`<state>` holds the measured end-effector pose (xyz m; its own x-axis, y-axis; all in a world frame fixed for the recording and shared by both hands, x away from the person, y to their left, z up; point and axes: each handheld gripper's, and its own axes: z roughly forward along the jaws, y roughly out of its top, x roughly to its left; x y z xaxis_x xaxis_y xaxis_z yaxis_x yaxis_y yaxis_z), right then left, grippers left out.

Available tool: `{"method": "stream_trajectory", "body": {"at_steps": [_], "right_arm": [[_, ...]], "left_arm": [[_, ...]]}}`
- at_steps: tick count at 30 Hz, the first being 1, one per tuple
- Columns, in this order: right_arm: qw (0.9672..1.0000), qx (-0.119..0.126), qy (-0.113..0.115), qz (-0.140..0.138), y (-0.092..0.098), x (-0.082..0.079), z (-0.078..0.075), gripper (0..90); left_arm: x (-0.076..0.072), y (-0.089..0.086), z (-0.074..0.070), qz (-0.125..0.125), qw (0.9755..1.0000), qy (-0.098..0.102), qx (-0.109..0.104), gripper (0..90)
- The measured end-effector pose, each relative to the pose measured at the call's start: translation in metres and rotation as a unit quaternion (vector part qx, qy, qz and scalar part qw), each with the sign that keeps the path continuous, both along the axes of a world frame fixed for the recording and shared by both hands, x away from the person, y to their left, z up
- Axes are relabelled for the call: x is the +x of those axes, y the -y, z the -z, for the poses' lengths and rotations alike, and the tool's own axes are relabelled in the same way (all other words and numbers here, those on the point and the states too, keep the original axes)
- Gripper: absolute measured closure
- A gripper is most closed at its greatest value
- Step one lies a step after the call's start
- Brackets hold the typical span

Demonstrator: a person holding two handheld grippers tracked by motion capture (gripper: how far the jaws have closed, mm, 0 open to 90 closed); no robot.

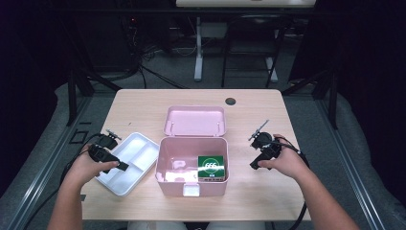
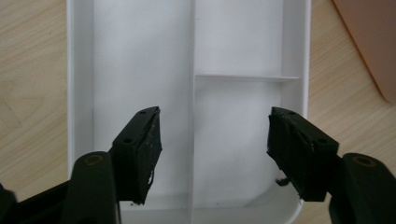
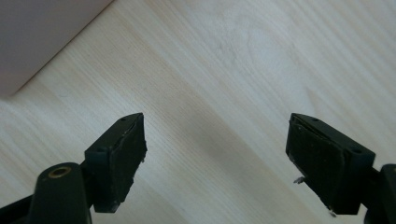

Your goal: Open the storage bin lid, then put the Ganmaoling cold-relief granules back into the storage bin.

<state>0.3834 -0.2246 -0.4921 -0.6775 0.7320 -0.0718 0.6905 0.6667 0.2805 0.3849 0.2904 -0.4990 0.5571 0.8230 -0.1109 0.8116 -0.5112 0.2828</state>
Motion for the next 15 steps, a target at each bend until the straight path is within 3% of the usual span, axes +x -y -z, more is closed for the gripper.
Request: {"method": "stream_trajectory", "body": {"at_steps": [3, 5, 6, 7, 10, 15], "right_arm": [[0.999, 0.03, 0.005, 0.033, 0.005, -0.005, 0.007, 18.2], [0.9986, 0.036, 0.011, 0.036, 0.007, -0.005, 0.008, 16.7], [0.9967, 0.057, 0.024, 0.052, 0.008, -0.009, 0.01, 15.5], [0.9967, 0.057, 0.024, 0.052, 0.008, -0.009, 0.01, 15.5], [0.9948, 0.07, 0.038, 0.065, 0.009, -0.015, 0.014, 14.3], [0.9876, 0.12, 0.051, 0.088, 0.01, -0.023, 0.025, 11.1]], "left_arm": [[0.0, 0.001, 0.0, 0.002, 1.0, 0.006, 0.001, 28.1], [-0.001, 0.002, 0.0, 0.008, 0.9999, 0.01, 0.011, 25.0], [0.0, 0.003, 0.0, 0.008, 0.9998, 0.014, 0.015, 25.0], [0.0, 0.003, 0.001, 0.007, 0.9997, 0.014, 0.018, 25.0], [0.001, 0.003, 0.003, -0.003, 0.9996, 0.012, 0.023, 29.7], [0.003, 0.005, 0.007, -0.007, 0.9999, 0.012, 0.01, 34.4]]}}
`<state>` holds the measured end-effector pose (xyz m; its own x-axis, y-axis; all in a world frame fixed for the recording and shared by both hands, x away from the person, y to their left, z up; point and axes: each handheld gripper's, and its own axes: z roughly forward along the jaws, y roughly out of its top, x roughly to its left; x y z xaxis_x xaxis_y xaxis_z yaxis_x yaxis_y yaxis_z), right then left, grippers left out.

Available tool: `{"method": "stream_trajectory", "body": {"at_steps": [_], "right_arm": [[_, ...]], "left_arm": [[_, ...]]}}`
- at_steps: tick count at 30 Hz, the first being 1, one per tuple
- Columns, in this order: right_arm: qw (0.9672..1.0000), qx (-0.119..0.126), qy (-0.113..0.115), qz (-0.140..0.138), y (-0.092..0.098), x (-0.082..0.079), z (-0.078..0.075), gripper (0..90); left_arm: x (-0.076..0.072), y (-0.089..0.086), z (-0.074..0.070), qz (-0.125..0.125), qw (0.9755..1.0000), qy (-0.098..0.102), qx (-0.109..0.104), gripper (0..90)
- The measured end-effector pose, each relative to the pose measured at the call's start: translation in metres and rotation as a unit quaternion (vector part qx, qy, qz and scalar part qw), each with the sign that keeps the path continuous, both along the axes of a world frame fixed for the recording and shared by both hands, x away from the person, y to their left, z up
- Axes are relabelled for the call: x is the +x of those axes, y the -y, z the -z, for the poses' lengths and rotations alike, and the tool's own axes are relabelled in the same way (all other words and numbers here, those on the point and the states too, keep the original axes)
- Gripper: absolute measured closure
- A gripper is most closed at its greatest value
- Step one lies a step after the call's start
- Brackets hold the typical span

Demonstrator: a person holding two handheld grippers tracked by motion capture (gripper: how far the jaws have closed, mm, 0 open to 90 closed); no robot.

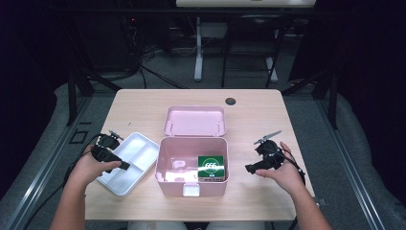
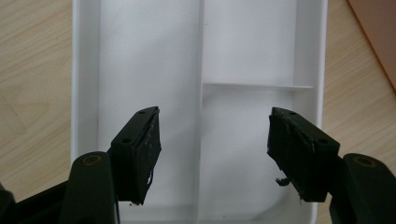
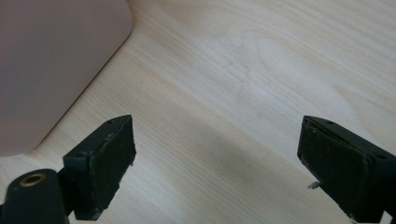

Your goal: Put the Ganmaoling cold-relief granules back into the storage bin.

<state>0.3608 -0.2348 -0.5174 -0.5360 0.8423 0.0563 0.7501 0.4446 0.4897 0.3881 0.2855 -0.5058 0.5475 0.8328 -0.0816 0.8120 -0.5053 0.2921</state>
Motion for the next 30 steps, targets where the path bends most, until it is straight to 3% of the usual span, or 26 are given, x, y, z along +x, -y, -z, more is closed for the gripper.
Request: {"method": "stream_trajectory", "body": {"at_steps": [5, 7, 10, 11, 16, 19, 22, 30], "right_arm": [[0.9998, 0.014, 0.009, 0.012, 0.003, -0.004, 0.012, 15.2], [0.9995, 0.025, 0.013, 0.015, 0.004, -0.007, 0.016, 15.9], [0.9996, 0.019, 0.018, 0.012, 0.005, -0.009, 0.018, 17.2], [0.9992, 0.022, 0.031, 0.016, 0.007, -0.011, 0.016, 18.4], [0.9981, 0.031, 0.046, 0.027, 0.013, -0.015, 0.015, 19.5], [0.9977, 0.038, 0.047, 0.033, 0.018, -0.018, 0.017, 20.1], [0.9975, 0.042, 0.045, 0.036, 0.021, -0.019, 0.02, 20.5], [0.9966, 0.05, 0.051, 0.04, 0.021, -0.019, 0.021, 20.5]], "left_arm": [[0.002, 0.003, 0.001, -0.006, 0.9999, 0.011, -0.006, 39.2], [0.004, 0.002, 0.001, -0.004, 0.9999, 0.015, 0.002, 40.4], [0.006, 0.001, -0.001, -0.001, 0.9996, 0.018, 0.02, 40.6], [0.007, 0.0, -0.002, -0.002, 0.9995, 0.017, 0.026, 41.2], [0.01, 0.002, -0.007, 0.02, 0.998, -0.007, 0.06, 44.2], [0.014, 0.002, -0.005, 0.021, 0.9977, -0.027, 0.058, 44.8], [0.017, 0.003, 0.0, 0.031, 0.9971, -0.021, 0.067, 48.4], [0.023, 0.014, 0.017, 0.009, 0.9966, -0.038, 0.073, 56.3]]}}
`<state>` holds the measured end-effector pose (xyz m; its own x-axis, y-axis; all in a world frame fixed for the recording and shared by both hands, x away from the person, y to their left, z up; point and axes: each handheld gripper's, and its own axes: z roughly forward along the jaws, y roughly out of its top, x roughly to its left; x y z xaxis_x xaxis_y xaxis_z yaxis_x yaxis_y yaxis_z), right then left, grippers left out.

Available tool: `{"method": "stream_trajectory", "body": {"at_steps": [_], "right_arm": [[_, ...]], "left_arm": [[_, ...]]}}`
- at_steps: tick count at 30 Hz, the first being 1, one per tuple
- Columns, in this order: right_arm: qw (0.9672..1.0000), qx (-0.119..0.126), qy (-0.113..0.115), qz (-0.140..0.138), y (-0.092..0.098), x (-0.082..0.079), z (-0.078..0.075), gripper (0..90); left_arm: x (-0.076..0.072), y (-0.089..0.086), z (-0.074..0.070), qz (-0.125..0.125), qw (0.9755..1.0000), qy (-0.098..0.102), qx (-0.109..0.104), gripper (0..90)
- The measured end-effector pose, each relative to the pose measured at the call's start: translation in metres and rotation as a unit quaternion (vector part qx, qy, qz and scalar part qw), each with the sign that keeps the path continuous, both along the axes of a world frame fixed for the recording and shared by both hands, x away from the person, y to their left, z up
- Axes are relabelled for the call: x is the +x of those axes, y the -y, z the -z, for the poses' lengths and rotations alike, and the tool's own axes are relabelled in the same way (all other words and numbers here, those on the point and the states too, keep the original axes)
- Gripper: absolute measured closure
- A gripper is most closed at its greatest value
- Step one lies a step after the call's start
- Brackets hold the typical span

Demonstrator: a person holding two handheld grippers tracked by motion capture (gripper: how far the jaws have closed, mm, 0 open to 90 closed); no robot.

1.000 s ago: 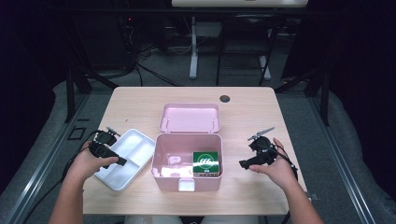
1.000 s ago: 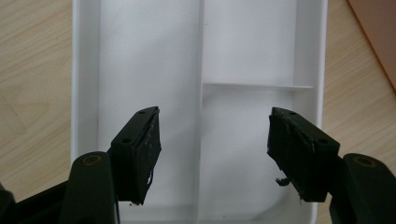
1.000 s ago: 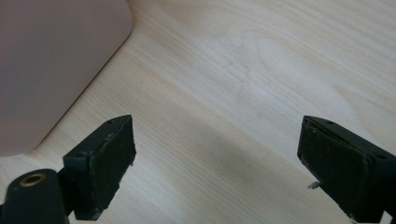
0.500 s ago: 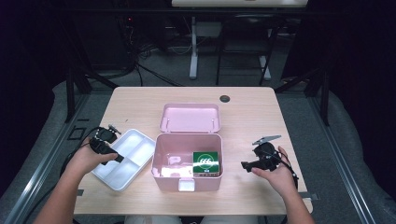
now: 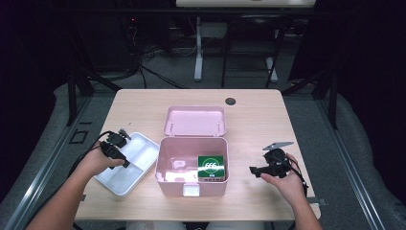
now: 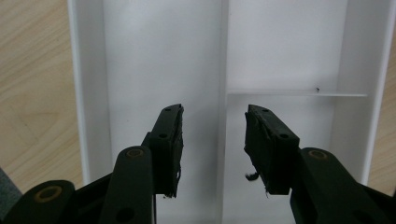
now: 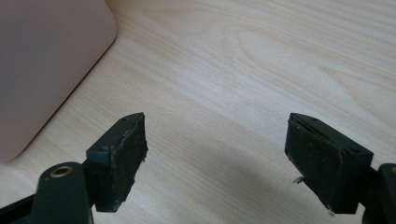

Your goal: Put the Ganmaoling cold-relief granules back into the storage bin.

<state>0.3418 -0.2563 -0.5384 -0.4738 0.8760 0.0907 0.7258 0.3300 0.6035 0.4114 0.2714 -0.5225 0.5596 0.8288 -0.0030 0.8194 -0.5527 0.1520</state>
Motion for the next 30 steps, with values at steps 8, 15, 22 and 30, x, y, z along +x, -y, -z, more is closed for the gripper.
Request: {"method": "stream_trajectory", "body": {"at_steps": [8, 15, 22, 30], "right_arm": [[1.0, 0.001, -0.008, 0.004, 0.004, 0.002, 0.005, 21.0], [0.9999, 0.002, -0.011, 0.006, 0.003, 0.002, 0.007, 21.2], [0.9999, 0.0, -0.012, 0.003, 0.003, 0.002, 0.009, 21.3], [0.9999, -0.003, -0.012, -0.001, 0.003, 0.002, 0.01, 21.4]], "left_arm": [[0.006, 0.002, 0.011, -0.003, 0.9999, -0.009, 0.012, 62.4], [0.009, 0.005, 0.016, -0.004, 0.9996, -0.021, 0.021, 67.5], [0.012, 0.007, 0.017, 0.001, 0.9993, -0.03, 0.022, 75.3], [0.014, 0.013, 0.019, 0.011, 0.9988, -0.038, 0.03, 81.6]]}}
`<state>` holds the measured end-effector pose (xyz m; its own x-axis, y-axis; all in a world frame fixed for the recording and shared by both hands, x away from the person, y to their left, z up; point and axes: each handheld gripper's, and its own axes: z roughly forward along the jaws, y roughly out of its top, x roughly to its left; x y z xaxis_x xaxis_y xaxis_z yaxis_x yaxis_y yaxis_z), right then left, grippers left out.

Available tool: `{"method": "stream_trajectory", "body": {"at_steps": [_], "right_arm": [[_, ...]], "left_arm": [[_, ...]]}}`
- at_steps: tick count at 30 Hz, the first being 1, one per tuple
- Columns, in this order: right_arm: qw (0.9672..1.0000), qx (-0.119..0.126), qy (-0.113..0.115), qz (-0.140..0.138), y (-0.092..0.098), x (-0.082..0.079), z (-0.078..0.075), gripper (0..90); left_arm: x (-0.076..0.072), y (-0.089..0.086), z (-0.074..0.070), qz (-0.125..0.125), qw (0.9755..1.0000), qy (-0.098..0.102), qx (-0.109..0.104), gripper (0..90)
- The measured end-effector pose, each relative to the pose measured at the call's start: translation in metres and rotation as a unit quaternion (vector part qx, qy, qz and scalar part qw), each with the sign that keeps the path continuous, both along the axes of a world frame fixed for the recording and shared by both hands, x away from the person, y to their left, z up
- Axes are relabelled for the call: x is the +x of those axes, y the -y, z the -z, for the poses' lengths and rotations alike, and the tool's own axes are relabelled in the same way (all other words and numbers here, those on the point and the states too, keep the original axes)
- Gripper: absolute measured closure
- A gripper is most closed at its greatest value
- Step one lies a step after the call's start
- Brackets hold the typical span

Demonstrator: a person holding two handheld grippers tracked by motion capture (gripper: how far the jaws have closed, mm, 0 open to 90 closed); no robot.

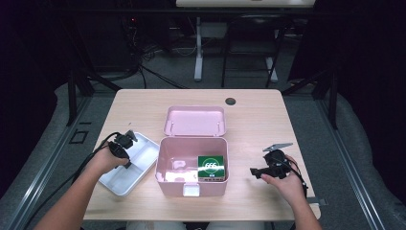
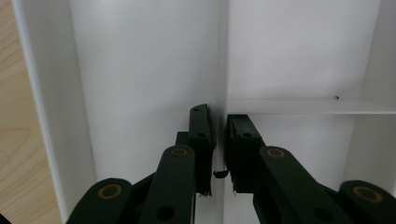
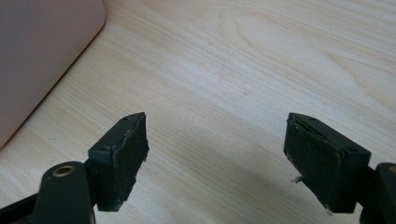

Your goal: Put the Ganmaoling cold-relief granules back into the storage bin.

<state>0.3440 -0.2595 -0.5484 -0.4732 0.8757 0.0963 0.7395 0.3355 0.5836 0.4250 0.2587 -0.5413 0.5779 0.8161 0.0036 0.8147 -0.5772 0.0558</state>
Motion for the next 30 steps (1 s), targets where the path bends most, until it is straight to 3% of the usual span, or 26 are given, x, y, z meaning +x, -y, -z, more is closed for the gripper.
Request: {"method": "stream_trajectory", "body": {"at_steps": [4, 9, 23, 26, 30], "right_arm": [[1.0, 0.0, 0.0, 0.0, 0.0003, 0.0005, 0.0016, 21.4], [1.0, -0.001, -0.002, 0.0, 0.001, 0.0007, 0.0025, 21.4], [1.0, -0.004, -0.006, 0.0, 0.0018, 0.0013, 0.0046, 21.4], [1.0, 0.0, -0.008, 0.004, 0.0021, 0.001, 0.0043, 21.4], [1.0, 0.001, -0.007, 0.004, 0.0027, 0.0011, 0.0043, 21.4]], "left_arm": [[0.001, 0.0026, 0.0012, 0.006, 0.9999, -0.009, 0.003, 87.1], [0.0024, 0.0022, 0.0011, 0.006, 0.9999, -0.016, 0.002, 87.8], [-0.0009, 0.0048, 0.0015, 0.007, 0.9999, -0.01, 0.008, 85.4], [-0.001, 0.0034, 0.0016, 0.003, 0.9999, -0.008, 0.005, 88.6], [-0.001, 0.0017, 0.0014, 0.015, 0.9998, -0.009, 0.008, 88.8]]}}
